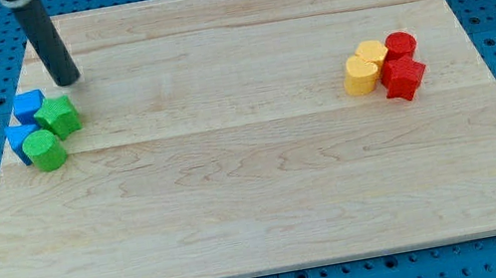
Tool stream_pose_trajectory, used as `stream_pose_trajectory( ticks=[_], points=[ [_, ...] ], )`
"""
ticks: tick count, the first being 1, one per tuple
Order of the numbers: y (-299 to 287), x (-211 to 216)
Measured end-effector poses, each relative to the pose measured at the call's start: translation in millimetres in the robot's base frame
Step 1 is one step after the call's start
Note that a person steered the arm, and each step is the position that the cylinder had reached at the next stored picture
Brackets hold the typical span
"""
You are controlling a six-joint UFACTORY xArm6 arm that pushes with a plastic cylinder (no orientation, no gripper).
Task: Push the blue cube along with green circle towards the bottom of the board
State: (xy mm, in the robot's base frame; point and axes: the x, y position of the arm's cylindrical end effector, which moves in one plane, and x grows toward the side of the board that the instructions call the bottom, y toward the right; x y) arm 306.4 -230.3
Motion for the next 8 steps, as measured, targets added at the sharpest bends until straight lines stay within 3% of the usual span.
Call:
stream_pose_trajectory(
  ticks=[1, 2, 3, 5, 7, 8],
  points=[
    [-50.4, 5.2],
    [-72.5, 36.8],
    [-67.6, 52.6],
    [-38.5, 29.0],
    [-23.7, 103.0],
    [-23.7, 103.8]
  ],
)
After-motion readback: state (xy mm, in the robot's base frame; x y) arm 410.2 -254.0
